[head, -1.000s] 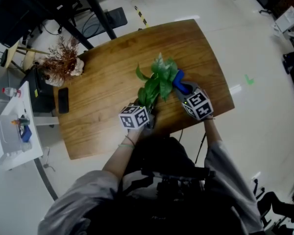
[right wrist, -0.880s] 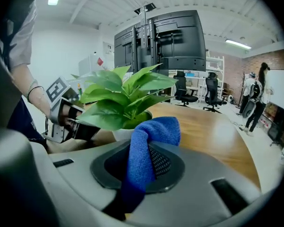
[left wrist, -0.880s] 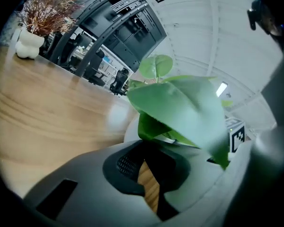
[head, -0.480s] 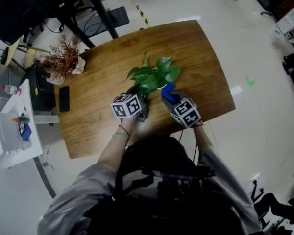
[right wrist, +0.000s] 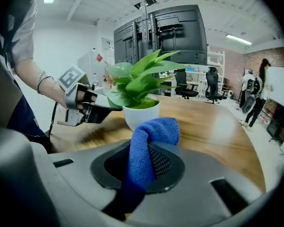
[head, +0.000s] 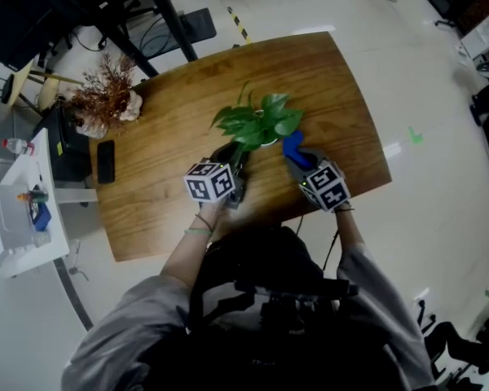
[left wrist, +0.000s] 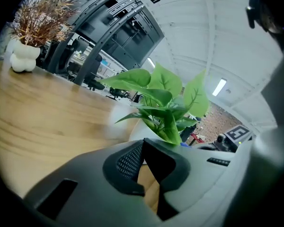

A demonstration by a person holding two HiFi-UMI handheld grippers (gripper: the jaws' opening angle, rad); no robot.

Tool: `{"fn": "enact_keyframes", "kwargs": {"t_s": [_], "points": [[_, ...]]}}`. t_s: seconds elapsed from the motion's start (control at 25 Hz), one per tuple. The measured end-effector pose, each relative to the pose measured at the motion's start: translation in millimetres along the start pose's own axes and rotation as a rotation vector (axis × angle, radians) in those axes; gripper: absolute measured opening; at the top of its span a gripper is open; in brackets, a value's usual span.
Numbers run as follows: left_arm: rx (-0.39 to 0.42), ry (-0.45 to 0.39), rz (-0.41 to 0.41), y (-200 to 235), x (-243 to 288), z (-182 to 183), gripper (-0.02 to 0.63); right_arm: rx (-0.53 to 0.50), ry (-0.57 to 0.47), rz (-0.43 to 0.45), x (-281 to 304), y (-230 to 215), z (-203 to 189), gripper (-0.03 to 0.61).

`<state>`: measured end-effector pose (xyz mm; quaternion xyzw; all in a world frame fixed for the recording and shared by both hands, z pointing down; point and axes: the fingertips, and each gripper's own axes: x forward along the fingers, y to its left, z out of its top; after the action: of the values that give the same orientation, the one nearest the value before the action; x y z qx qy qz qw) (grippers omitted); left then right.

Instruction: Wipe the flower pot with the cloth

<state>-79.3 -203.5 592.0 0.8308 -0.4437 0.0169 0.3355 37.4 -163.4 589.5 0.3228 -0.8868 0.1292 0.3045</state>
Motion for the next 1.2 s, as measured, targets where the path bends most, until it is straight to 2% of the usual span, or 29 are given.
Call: {"fn": "enact_keyframes", "kwargs": {"t_s": [0.2,0.48,0.92,1.2], "points": [[-0.029,0.016,-0.023,-9.2,-3.9,-17.2,0.005,-0.083,0.012,-0.04,-4.0,-40.7,12.1,0.057],[-0.035,0.022,-0.029,-11.4,2.5,-15.5,0.005,-0.229,0.03,0.045,21.8,-40.8,38.7,0.057],[-0.016,-0.007,0.025,28.3,2.4,16.4,0.005,-0.181,0.09,0.122,48.4,6.8,9.4,0.057],[0.008,-0.021,0.026,29.6,-4.0,28.9,0.005,-0.133,0.126,0.107,61.8,15.7,1.2,0.058]]}}
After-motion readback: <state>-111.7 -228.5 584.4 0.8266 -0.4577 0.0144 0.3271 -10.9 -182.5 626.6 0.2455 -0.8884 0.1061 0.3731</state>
